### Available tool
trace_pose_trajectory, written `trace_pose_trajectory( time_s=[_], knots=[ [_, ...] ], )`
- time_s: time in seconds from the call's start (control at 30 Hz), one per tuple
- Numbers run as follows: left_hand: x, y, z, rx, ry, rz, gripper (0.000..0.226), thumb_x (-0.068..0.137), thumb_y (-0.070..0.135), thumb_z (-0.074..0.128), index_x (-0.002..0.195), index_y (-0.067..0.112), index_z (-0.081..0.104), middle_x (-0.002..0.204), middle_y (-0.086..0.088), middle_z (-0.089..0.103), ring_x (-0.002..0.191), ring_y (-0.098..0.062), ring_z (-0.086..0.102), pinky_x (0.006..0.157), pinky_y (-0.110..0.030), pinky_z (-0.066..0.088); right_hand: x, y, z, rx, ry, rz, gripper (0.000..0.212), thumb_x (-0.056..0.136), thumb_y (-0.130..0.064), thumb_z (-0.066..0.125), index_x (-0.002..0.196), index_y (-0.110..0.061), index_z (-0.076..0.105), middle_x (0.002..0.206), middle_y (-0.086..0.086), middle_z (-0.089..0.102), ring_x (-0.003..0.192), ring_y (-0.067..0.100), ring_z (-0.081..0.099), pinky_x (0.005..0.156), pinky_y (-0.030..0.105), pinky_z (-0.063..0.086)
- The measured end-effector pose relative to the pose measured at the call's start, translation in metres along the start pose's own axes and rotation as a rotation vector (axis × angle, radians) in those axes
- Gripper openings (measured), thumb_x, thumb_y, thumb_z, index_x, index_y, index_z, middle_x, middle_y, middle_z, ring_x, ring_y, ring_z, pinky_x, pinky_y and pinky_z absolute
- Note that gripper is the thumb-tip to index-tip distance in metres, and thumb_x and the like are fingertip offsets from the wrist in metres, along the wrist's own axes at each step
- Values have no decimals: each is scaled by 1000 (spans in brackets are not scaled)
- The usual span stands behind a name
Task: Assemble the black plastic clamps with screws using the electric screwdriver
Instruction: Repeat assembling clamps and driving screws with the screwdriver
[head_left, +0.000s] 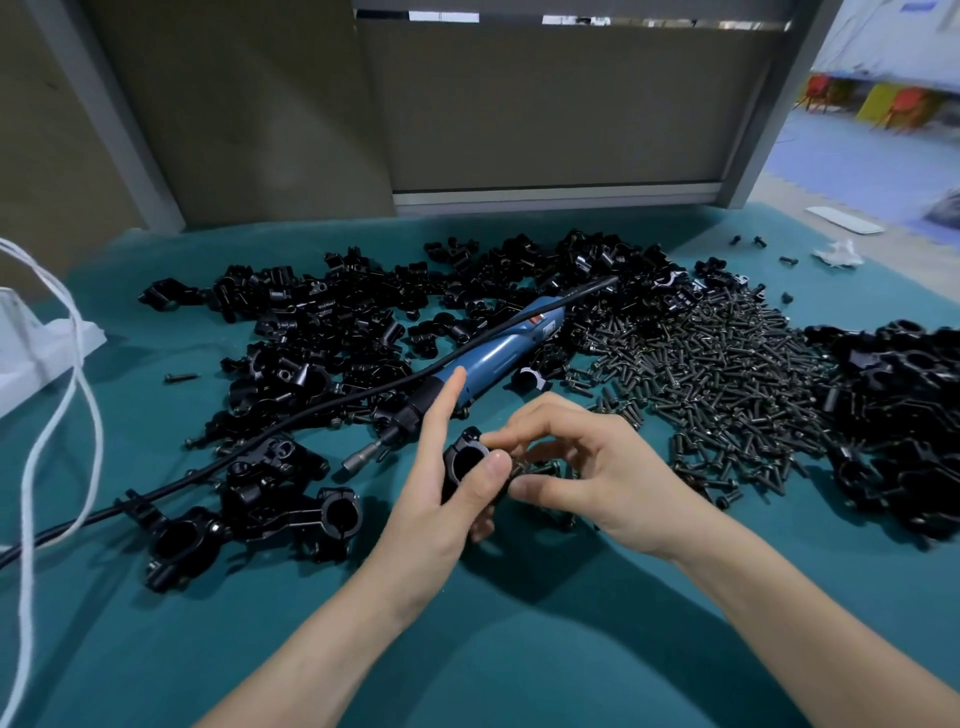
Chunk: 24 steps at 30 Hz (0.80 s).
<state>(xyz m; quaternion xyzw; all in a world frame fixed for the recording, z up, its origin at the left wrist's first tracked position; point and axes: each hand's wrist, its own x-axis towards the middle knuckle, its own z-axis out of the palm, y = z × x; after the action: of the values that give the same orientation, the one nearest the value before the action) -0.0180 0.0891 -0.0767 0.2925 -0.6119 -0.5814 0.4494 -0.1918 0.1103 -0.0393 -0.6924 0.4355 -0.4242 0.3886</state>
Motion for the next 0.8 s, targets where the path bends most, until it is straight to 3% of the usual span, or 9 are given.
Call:
trace_pose_trajectory(
  time_s=[0.03,0.07,0.1,0.27,0.37,0.43,0.5,0.63,0.8],
  knots=[
    [-1,1,1,7,13,-6,72,72,65,67,136,62,34,123,-8,33,79,5,60,67,-15,48,0,0,2,4,6,-1,33,79,-11,72,106,-28,70,101,-5,62,100,20,60,95,38,47],
    [-2,1,2,7,24,-10,64,74,60,66,133,59,40,81,5,53,63,0,53,56,-16,44,0,1,5,8,11,2,33,79,-10,72,107,-27,70,102,-4,62,101,20,61,96,40,47],
    [-2,1,3,11,50,-8,54,75,56,66,126,53,49,75,6,52,57,-3,47,51,-18,41,0,1,7,25,11,11,33,78,-10,72,107,-26,69,104,-2,63,102,20,61,97,41,47],
    [0,6,4,-72,238,2,16,71,46,61,79,34,57,63,-6,63,40,-4,41,40,-18,31,4,-3,3,300,31,128,35,78,1,69,107,-18,60,105,-2,67,101,19,65,88,28,51],
    [1,8,3,-101,231,-1,17,72,46,61,78,30,57,62,-12,64,39,-4,40,39,-18,30,22,-1,-2,421,259,361,14,87,3,63,100,-4,61,104,15,67,86,21,70,76,22,56],
    [0,9,3,-90,232,16,17,72,46,62,78,31,57,67,-16,63,42,-4,42,40,-18,31,42,2,3,576,381,556,10,91,1,59,101,3,58,111,25,62,90,26,69,77,26,59],
    [0,9,2,-106,274,30,19,72,46,64,79,29,58,71,-18,57,44,-8,39,40,-20,30,65,4,18,634,479,695,20,91,-3,62,108,2,52,117,25,57,98,31,65,82,32,57],
    [2,8,0,-126,368,44,23,71,46,62,80,26,57,64,0,47,45,-13,31,41,-23,26,114,7,50,420,722,889,36,84,-17,71,107,-6,46,95,13,60,80,26,58,77,39,54],
    [1,9,-2,-80,461,46,24,71,50,61,78,28,56,58,7,44,46,-14,32,43,-25,26,142,10,56,327,810,913,64,70,-28,83,115,0,48,106,16,63,80,29,56,81,40,53]
  ],
)
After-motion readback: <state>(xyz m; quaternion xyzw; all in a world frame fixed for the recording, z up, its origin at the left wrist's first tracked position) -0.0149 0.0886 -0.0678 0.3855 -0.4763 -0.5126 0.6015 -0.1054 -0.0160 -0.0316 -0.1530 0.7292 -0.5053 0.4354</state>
